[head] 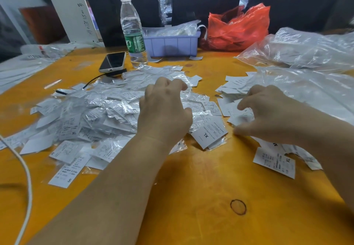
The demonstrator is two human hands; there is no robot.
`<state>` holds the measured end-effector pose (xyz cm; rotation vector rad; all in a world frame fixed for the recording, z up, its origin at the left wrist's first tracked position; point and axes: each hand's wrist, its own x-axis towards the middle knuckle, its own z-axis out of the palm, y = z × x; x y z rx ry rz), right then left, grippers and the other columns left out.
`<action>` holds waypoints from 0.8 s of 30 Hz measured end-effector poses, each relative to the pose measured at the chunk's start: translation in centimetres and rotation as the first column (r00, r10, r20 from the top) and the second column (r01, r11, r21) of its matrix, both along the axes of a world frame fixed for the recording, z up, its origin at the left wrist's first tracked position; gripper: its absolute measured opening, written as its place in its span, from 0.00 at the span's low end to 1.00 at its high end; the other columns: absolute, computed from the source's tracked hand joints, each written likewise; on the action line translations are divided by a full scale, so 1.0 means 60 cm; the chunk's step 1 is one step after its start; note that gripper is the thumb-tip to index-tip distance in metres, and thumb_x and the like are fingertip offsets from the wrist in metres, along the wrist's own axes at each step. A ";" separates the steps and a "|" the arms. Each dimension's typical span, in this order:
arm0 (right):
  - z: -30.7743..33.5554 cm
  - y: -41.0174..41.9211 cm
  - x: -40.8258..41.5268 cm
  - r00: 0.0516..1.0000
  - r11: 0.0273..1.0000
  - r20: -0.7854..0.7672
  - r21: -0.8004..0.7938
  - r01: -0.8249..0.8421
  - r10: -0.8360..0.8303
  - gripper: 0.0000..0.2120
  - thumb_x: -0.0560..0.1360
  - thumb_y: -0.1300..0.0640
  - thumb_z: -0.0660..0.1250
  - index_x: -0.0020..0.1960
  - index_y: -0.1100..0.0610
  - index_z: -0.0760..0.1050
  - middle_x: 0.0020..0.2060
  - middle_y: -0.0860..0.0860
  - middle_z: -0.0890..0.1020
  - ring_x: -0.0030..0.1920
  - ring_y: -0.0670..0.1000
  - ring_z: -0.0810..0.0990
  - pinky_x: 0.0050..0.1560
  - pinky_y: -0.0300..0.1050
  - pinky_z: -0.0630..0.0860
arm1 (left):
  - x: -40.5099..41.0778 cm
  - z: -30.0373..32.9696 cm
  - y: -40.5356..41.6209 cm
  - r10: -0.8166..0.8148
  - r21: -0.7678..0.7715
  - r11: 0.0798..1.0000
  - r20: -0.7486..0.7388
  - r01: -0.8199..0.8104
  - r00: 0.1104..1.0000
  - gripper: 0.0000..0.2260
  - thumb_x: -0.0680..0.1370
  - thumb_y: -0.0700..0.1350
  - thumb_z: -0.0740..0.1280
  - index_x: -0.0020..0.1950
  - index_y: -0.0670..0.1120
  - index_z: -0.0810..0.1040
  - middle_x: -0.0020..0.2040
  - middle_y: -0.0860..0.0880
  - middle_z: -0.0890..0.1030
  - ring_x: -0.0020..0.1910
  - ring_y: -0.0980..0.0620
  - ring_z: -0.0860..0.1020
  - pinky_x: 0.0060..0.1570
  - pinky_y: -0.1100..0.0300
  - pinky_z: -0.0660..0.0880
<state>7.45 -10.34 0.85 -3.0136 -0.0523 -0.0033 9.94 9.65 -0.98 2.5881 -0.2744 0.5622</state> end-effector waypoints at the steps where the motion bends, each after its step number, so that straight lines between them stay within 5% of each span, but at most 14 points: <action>1: -0.002 0.003 0.001 0.999 1.000 -0.029 -0.019 0.018 -0.018 0.22 0.70 0.40 0.71 0.57 0.53 0.79 0.57 0.49 0.72 0.61 0.52 0.67 0.59 0.50 0.71 | -0.002 0.000 -0.002 -0.012 -0.006 1.000 -0.003 0.012 1.000 0.19 0.74 0.47 0.70 0.64 0.54 0.73 0.60 0.53 0.72 0.61 0.50 0.68 0.58 0.56 0.64; 6: -0.010 0.004 0.003 0.999 0.999 0.034 0.033 -0.006 0.005 0.13 0.75 0.47 0.69 0.47 0.58 0.82 0.50 0.52 0.79 0.52 0.53 0.76 0.54 0.53 0.76 | -0.012 0.003 -0.012 -0.140 -0.072 0.988 0.000 0.139 0.990 0.13 0.76 0.47 0.70 0.60 0.53 0.77 0.58 0.54 0.75 0.60 0.51 0.71 0.61 0.53 0.69; 13: -0.011 0.002 0.004 0.934 0.967 0.354 0.219 -0.129 0.045 0.08 0.77 0.60 0.65 0.44 0.55 0.82 0.39 0.46 0.79 0.39 0.45 0.75 0.37 0.38 0.70 | -0.023 0.005 -0.022 -0.294 -0.298 0.916 -0.043 0.269 0.955 0.07 0.76 0.45 0.69 0.53 0.53 0.80 0.47 0.58 0.80 0.45 0.61 0.77 0.42 0.74 0.70; 16: -0.001 0.008 -0.002 0.866 0.849 0.498 0.472 -0.237 -0.035 0.09 0.78 0.61 0.65 0.42 0.53 0.81 0.32 0.45 0.80 0.28 0.43 0.72 0.25 0.33 0.66 | -0.022 0.008 -0.024 -0.349 -0.409 0.866 -0.085 0.287 0.933 0.09 0.77 0.47 0.69 0.56 0.54 0.79 0.46 0.59 0.80 0.45 0.61 0.78 0.44 0.69 0.74; 20: 0.002 0.017 -0.005 0.923 0.533 0.382 0.791 -0.299 -0.049 0.08 0.78 0.63 0.65 0.44 0.56 0.81 0.31 0.51 0.82 0.28 0.44 0.76 0.29 0.38 0.75 | -0.019 0.011 -0.025 -0.400 -0.537 0.813 -0.236 0.224 0.886 0.16 0.77 0.54 0.69 0.64 0.55 0.75 0.52 0.59 0.79 0.50 0.61 0.77 0.46 0.62 0.77; 24: 0.001 0.018 -0.005 0.953 0.427 0.304 0.861 -0.275 -0.001 0.06 0.77 0.65 0.66 0.46 0.58 0.81 0.32 0.54 0.83 0.30 0.50 0.78 0.32 0.44 0.78 | -0.020 0.015 -0.024 -0.498 -0.678 0.701 -0.240 0.223 0.833 0.03 0.78 0.46 0.69 0.50 0.50 0.82 0.42 0.55 0.83 0.38 0.61 0.79 0.37 0.65 0.73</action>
